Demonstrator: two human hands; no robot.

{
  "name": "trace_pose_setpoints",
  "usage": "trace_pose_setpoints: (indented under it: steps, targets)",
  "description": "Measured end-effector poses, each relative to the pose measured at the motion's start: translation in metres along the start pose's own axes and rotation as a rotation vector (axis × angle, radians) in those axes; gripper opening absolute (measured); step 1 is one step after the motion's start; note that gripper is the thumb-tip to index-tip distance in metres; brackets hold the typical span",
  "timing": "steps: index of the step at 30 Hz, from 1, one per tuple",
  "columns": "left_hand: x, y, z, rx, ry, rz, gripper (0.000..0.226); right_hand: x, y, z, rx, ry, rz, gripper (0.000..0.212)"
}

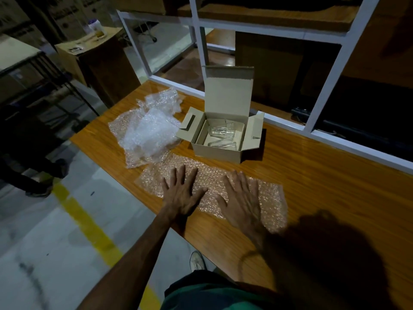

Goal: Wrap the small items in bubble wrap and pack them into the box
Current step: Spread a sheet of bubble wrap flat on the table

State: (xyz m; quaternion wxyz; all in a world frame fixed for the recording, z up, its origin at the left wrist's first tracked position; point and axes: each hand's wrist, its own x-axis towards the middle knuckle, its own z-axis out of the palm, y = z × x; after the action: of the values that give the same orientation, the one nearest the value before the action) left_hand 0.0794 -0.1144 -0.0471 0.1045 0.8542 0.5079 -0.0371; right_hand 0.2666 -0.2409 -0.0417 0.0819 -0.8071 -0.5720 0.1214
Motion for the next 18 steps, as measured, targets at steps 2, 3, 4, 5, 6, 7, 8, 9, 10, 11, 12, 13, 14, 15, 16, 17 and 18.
trace_pose_setpoints:
  steps: [2,3,4,5,6,7,8,9,10,11,12,13,14,15,16,17,18]
  targets:
    - [0.008,-0.011,-0.003,0.003,0.007,-0.017,0.083,-0.006,0.01,0.004,-0.008,0.032,0.038,0.08]
    - [0.013,-0.016,-0.005,0.007,0.016,-0.022,0.083,-0.009,0.016,0.002,-0.016,0.046,0.053,0.081]
    - [0.017,-0.021,-0.007,0.0,0.025,-0.032,0.084,-0.013,0.022,0.0,-0.035,0.055,0.055,0.081]
    - [0.021,-0.027,-0.008,-0.001,0.036,-0.036,0.085,-0.017,0.027,-0.003,-0.044,0.041,0.069,0.081]
    - [0.025,-0.032,-0.01,-0.003,0.032,-0.039,0.086,-0.02,0.032,-0.002,-0.058,0.052,0.072,0.081]
    - [0.026,-0.036,-0.013,-0.005,0.027,-0.042,0.088,-0.022,0.036,-0.002,-0.047,0.066,0.076,0.081]
    - [0.03,-0.042,-0.014,-0.009,0.025,-0.05,0.089,-0.024,0.038,-0.004,-0.04,0.075,0.093,0.082]
    - [0.032,-0.048,-0.016,-0.009,0.024,-0.06,0.09,-0.024,0.041,-0.003,-0.036,0.072,0.114,0.083]
    - [0.035,-0.053,-0.017,-0.01,0.024,-0.068,0.091,-0.025,0.044,-0.002,-0.053,0.067,0.134,0.084]
    - [0.036,-0.056,-0.018,-0.01,0.027,-0.073,0.092,-0.027,0.047,-0.001,-0.066,0.06,0.151,0.085]
    - [0.038,-0.059,-0.017,-0.013,0.035,-0.077,0.092,-0.028,0.051,0.001,-0.078,0.055,0.166,0.085]
    - [0.038,-0.062,-0.018,-0.014,0.04,-0.079,0.093,-0.03,0.053,0.002,-0.084,0.048,0.183,0.085]
    - [0.039,-0.063,-0.018,-0.015,0.041,-0.079,0.093,-0.032,0.055,0.002,-0.089,0.049,0.203,0.086]
    - [0.039,-0.064,-0.018,-0.023,0.037,-0.08,0.093,-0.033,0.056,0.002,-0.087,0.049,0.217,0.086]
    - [0.039,-0.064,-0.018,-0.031,0.037,-0.076,0.094,-0.034,0.056,0.0,-0.084,0.047,0.228,0.086]
    - [0.038,-0.064,-0.017,-0.04,0.035,-0.072,0.094,-0.035,0.057,-0.002,-0.084,0.035,0.235,0.086]
    - [0.038,-0.064,-0.017,-0.047,0.035,-0.069,0.094,-0.035,0.057,-0.003,-0.09,0.026,0.238,0.086]
